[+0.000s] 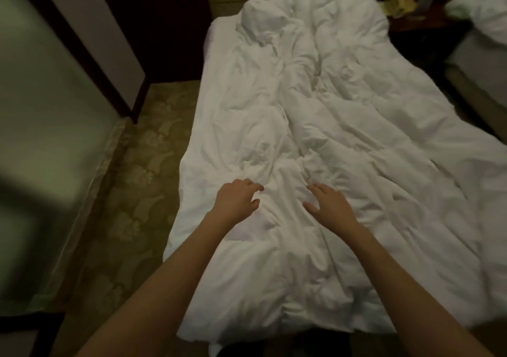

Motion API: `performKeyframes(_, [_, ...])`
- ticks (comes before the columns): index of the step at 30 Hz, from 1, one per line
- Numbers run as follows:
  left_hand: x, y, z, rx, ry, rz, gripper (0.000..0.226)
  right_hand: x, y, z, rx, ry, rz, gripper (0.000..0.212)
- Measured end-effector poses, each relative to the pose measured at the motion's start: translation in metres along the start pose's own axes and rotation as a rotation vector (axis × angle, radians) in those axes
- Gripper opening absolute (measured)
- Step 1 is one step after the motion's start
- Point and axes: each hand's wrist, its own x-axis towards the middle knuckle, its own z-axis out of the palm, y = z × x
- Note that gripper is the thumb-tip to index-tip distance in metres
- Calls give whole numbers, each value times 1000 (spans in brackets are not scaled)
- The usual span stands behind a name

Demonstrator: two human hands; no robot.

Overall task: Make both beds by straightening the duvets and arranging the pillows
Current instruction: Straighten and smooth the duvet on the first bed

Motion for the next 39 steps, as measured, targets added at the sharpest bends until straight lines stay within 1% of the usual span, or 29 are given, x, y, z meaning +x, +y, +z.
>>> performKeyframes(5, [-3, -12, -15, 17, 4, 141, 39, -32, -21, -8, 9, 38, 125, 57])
performKeyframes(12, [-3, -24, -20, 38, -27, 223, 39, -40, -48, -1, 20, 45, 194, 56])
performKeyframes(15, [-6, -38, -18, 41, -40, 274, 40, -52, -66, 7, 60, 55, 240, 55])
performKeyframes(19, [-6, -70, -14, 54, -42, 383, 40, -61, -101, 22, 53, 63, 332, 55])
performKeyframes(23, [-22, -131, -5, 56, -70, 525, 39, -75, -160, 68, 120, 104, 451, 55])
performKeyframes(27, [-53, -219, 13, 105, -188, 608, 38, -95, -236, 131, 283, 86, 591, 56])
performKeyframes(29, [-59, -246, 20, 145, -240, 637, 37, -109, -269, 153, 333, 100, 640, 56])
performKeyframes(31, [-60, -254, 24, 178, -268, 661, 37, -122, -293, 167, 351, 116, 681, 56])
performKeyframes(34, [-67, -245, 39, 210, -300, 731, 38, -141, -309, 189, 379, 107, 728, 55])
performKeyframes(37, [-81, -240, 64, 206, -315, 778, 37, -145, -316, 219, 424, 111, 749, 57])
performKeyframes(39, [-92, -241, 86, 214, -373, 828, 38, -145, -327, 243, 472, 100, 755, 58])
